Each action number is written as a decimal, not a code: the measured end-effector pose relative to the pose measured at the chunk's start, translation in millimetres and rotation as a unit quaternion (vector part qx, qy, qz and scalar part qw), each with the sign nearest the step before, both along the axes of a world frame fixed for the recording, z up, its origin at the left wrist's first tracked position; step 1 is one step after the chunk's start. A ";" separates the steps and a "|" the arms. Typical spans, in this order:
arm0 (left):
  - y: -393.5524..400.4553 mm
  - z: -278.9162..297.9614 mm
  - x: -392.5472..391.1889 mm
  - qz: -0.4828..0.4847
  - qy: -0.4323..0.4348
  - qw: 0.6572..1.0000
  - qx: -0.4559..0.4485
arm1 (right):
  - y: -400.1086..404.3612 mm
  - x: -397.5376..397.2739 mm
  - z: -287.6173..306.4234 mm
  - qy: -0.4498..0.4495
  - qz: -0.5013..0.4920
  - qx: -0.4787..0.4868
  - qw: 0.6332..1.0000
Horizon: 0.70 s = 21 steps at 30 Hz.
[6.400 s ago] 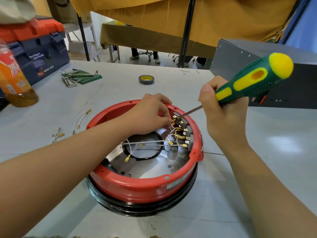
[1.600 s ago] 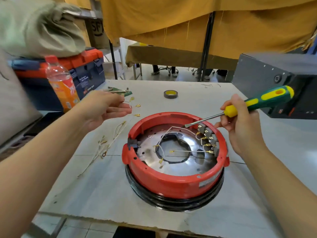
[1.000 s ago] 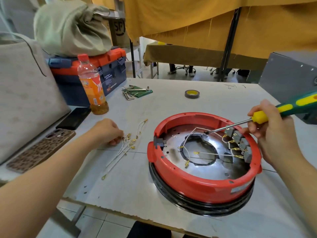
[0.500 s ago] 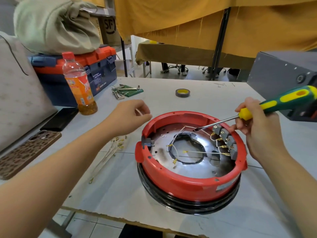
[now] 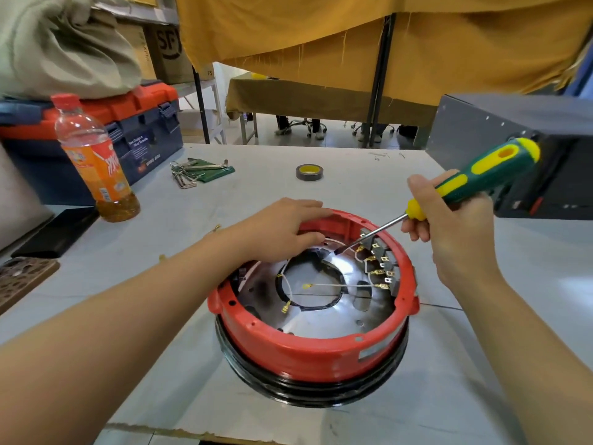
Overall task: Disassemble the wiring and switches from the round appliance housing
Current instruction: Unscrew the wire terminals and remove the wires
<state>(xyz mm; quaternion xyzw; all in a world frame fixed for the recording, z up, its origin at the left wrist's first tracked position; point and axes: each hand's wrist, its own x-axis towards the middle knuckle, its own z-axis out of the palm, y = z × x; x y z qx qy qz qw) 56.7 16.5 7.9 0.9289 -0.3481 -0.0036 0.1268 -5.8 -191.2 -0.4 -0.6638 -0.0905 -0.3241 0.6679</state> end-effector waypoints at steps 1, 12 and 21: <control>-0.2 -2.5 0.8 0.003 -0.006 1.000 0.007 | -0.4 -0.3 0.8 -0.001 -0.001 -0.003 1.000; 7.4 -8.2 1.6 0.072 -0.100 0.988 0.097 | -1.7 -5.9 4.8 -0.040 -0.046 -0.047 0.997; 3.3 5.7 -7.6 0.182 -0.175 0.950 0.186 | -1.8 -9.3 6.5 -0.063 -0.071 -0.099 0.991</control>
